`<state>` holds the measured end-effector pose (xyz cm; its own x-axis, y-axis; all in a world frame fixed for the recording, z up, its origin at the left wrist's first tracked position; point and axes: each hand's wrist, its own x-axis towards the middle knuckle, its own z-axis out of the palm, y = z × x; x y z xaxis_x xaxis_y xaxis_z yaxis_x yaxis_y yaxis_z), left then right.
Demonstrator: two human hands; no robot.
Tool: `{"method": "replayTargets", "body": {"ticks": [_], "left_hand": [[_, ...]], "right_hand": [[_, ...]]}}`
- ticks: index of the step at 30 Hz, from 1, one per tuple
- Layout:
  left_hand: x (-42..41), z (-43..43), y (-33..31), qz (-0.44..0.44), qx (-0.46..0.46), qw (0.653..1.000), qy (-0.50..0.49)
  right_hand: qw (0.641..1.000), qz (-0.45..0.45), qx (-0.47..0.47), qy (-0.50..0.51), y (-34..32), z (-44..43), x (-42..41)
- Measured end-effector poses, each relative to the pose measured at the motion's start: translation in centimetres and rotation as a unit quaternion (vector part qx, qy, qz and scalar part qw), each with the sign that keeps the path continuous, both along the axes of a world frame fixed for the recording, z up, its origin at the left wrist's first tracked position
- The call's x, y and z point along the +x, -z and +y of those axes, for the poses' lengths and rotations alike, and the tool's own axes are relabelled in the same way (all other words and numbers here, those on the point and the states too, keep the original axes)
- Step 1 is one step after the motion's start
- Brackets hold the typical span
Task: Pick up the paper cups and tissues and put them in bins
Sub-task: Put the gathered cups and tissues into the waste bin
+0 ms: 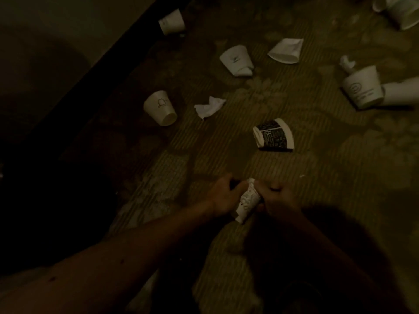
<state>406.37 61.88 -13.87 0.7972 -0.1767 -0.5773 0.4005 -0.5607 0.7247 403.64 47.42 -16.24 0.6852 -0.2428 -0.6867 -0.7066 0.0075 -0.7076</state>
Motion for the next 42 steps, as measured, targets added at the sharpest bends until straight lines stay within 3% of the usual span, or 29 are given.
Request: {"method": "replayTargets", "body": {"ticks": [6, 10, 13, 16, 18, 23, 27, 30, 37, 40, 42], "left_hand": [[1.1, -2.8, 0.0, -0.032, -0.090, 0.991, -0.095], [2.7, -5.6, -1.0, -0.049, -0.114, 0.987, -0.100], [4.6, -6.7, -1.4, -0.098, -0.035, 0.994, -0.036], [7.1, -6.9, -1.4, -0.165, 0.053, 0.982, -0.071], [8.9, -6.9, -1.1, -0.161, 0.059, 0.979, -0.108], [11.8, -7.8, 0.6, -0.075, 0.009, 0.993, -0.089], [11.4, -8.0, 1.8, -0.150, 0.068, 0.986, 0.008], [10.5, -7.8, 2.0, -0.171, 0.036, 0.985, -0.013], [9.5, -6.1, 0.2, -0.110, -0.114, 0.971, -0.181], [9.6, -4.1, -1.0, -0.084, -0.120, 0.968, -0.205], [9.6, -2.4, -1.8, -0.086, -0.137, 0.964, -0.211]], "right_hand": [[0.995, 0.000, 0.075, 0.062, -0.6, -0.6, 0.5], [0.989, -0.011, 0.098, 0.112, -1.3, -1.6, 2.6], [0.985, -0.055, 0.088, 0.137, -1.6, -3.2, 3.8], [0.978, -0.087, 0.118, 0.150, -1.7, -5.2, 4.8], [0.972, -0.080, 0.164, 0.147, -1.7, -6.4, 5.1], [0.970, -0.093, 0.199, 0.110, -2.0, -7.6, 5.4], [0.968, -0.168, 0.180, 0.052, -3.2, -7.9, 5.4], [0.958, -0.192, 0.206, 0.049, -3.4, -7.8, 5.1], [0.917, -0.125, 0.339, 0.168, -3.2, -5.6, 6.6], [0.930, -0.168, 0.301, 0.126, -3.4, -3.7, 7.1], [0.912, -0.157, 0.362, 0.108, -3.6, -2.3, 7.8]]}}
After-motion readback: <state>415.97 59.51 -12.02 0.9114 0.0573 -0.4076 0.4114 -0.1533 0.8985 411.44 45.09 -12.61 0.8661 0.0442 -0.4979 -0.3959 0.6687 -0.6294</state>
